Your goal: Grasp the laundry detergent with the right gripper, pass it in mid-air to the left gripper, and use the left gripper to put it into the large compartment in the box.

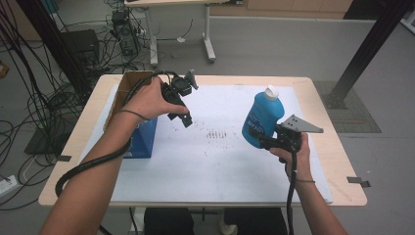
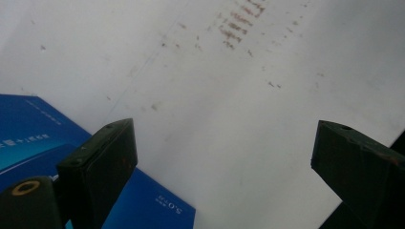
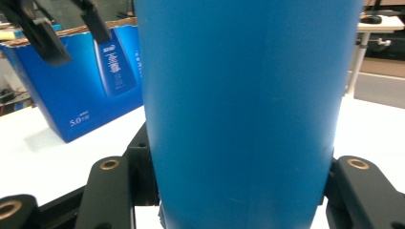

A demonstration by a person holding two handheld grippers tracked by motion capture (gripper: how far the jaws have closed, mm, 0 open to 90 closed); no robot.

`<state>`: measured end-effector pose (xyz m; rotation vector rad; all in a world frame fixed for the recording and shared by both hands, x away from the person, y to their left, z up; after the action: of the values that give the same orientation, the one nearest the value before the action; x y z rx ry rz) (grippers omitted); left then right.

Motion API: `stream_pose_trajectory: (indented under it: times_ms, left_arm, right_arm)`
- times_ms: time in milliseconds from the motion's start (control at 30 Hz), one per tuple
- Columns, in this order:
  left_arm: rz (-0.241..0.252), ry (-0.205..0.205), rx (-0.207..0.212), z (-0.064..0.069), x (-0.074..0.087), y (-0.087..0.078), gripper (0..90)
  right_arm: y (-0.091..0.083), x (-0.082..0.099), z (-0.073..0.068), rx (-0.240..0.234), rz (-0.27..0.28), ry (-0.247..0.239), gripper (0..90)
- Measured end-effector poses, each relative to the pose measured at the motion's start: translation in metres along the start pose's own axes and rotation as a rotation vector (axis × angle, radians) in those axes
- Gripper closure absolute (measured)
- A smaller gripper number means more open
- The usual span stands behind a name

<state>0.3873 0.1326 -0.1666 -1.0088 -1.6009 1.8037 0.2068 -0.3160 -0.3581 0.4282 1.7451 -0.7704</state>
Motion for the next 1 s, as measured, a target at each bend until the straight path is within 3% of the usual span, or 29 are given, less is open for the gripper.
stream_pose_trajectory:
  times_ms: [167, 300, 600, 867, 1000]
  left_arm:
    - [0.029, 0.077, 0.011, 0.004, 0.004, -0.032, 8.4]
    - [0.037, 0.102, 0.008, 0.007, 0.006, -0.046, 8.4]
    - [0.053, 0.168, 0.043, 0.016, 0.007, -0.063, 8.5]
    - [0.062, 0.228, 0.058, 0.026, 0.003, -0.079, 8.4]
    - [0.069, 0.255, 0.057, 0.032, 0.0, -0.089, 8.4]
  right_arm:
    - [0.0, -0.002, 0.003, -0.03, -0.007, -0.008, 41.4]
    - [0.001, -0.003, 0.007, -0.064, -0.005, -0.01, 41.4]
    - [0.006, -0.014, 0.02, -0.179, -0.045, -0.048, 41.4]
    - [0.008, -0.012, 0.033, -0.258, -0.023, -0.015, 41.4]
    - [0.009, -0.014, 0.037, -0.29, -0.027, -0.021, 41.4]
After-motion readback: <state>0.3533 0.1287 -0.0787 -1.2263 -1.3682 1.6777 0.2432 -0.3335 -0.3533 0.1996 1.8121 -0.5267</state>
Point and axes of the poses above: each handheld gripper's, and its own axes: y roughly forward along the jaws, x roughly out of its underside, z roughly to its right, the point moved 1 cm from there along y, roughly forward along the jaws, and after that the axes turned 3 degrees about -x, right-handed, at the moved point
